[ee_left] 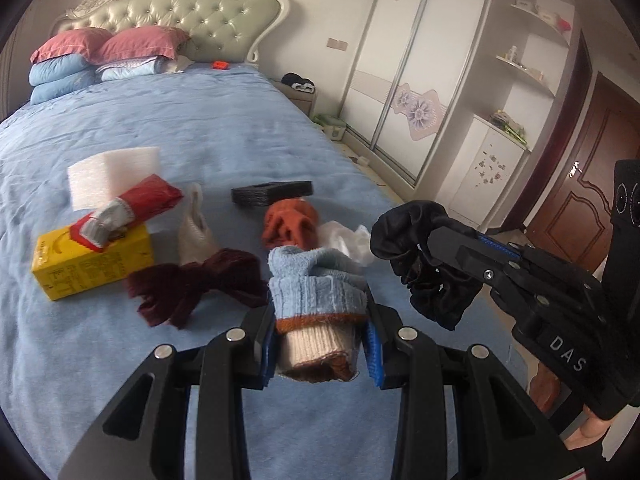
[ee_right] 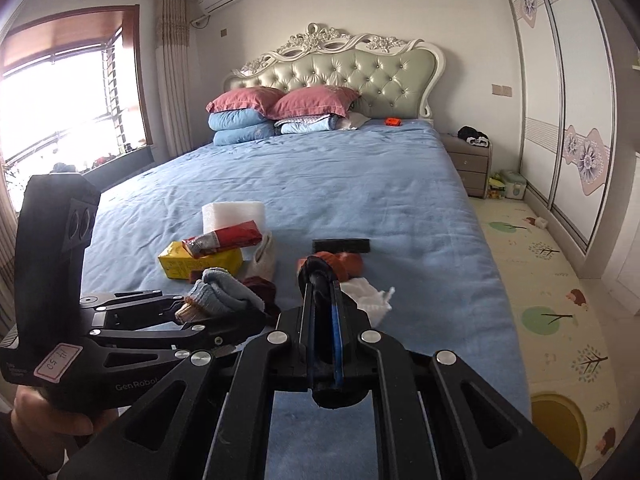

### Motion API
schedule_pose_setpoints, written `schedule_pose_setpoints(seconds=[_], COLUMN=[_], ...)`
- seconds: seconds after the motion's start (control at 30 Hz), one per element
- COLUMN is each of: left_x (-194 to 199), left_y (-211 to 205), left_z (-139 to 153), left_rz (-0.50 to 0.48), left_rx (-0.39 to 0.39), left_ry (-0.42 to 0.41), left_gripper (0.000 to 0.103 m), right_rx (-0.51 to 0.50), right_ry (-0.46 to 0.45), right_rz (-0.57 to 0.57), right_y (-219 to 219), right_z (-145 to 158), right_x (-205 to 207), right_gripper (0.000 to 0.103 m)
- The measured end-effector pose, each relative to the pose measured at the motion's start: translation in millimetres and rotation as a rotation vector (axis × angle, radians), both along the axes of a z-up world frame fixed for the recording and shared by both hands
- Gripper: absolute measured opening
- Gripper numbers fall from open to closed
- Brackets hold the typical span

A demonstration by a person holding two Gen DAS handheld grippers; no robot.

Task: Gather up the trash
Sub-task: 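Carry the sock to the yellow bucket and release while the right tool drops the black cloth in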

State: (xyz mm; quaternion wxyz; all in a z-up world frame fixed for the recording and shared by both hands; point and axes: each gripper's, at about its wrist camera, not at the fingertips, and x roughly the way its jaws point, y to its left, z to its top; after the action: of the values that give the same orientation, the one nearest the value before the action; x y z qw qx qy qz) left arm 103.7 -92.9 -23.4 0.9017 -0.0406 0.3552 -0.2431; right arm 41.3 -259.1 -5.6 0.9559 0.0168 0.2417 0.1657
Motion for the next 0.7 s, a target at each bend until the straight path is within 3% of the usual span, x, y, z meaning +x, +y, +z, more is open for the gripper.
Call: schedule_pose_setpoints(seconds=[0.23,0.7], left_x=[-6.8,-16.7], left_y=[-78.8,-278.9], left_z=[-5.5,-37.6], left_rz=[-0.130,-0.501], left_rx=[0.025,0.094], left_ry=[0.006,0.099], left_gripper=[0.035,0.035], right_rx=[0.039,0.073], right_ry=[-0.009,0.031], right_rz=[-0.126,-0.465], right_y=[-77.0,-233.8], right_z=[-8.5,-46.8], right_x=[-32.1,-95.8], right_gripper=[0.007,0.007])
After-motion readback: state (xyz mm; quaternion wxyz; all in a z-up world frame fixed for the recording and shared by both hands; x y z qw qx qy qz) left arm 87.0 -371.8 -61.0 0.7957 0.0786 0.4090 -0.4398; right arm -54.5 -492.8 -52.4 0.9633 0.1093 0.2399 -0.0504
